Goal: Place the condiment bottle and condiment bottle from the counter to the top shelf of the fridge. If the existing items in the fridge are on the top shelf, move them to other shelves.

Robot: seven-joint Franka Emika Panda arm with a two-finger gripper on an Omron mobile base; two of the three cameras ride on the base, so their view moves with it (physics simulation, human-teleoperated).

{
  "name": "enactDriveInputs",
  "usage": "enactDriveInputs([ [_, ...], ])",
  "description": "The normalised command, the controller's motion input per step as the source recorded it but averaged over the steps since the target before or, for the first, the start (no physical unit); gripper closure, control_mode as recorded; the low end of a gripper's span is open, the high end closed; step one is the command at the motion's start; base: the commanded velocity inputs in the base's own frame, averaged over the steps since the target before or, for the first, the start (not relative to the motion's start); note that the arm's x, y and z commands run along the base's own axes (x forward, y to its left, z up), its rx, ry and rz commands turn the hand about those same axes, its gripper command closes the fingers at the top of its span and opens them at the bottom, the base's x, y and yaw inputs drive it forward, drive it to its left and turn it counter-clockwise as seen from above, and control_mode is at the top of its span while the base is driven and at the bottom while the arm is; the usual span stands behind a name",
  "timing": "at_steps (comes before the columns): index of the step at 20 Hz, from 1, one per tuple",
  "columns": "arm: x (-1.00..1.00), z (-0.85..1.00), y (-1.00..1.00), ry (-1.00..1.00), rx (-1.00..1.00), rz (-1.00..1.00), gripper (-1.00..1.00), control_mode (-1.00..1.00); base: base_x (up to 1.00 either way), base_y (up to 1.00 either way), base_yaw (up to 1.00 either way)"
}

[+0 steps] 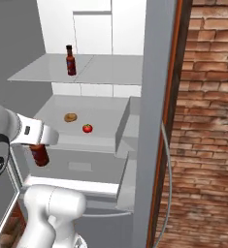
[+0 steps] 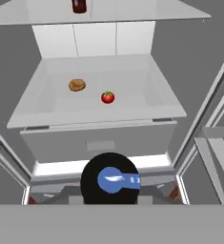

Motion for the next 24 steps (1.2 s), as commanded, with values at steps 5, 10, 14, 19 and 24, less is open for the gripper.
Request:
enactDriveInputs([
  [5,0.0,0.0,0.0,0.0,0.0,0.0,1.0,1.0,0.73,-0.26,0.0],
  [10,0.73,0.9,-0.17,-0.13,0.08,-0.04,1.0,-1.0,0.0,0.0,0.0],
  [14,0.86,0.83,-0.14,-0.13,0.04,-0.06,1.0,-1.0,0.0,0.0,0.0],
  [19,1.0,0.58,-0.05,-0.07,0.04,-0.07,1.0,-1.0,0.0,0.0,0.0],
  [24,1.0,0.18,-0.01,-0.03,0.01,-0.03,1.0,-1.0,0.0,0.0,0.0],
])
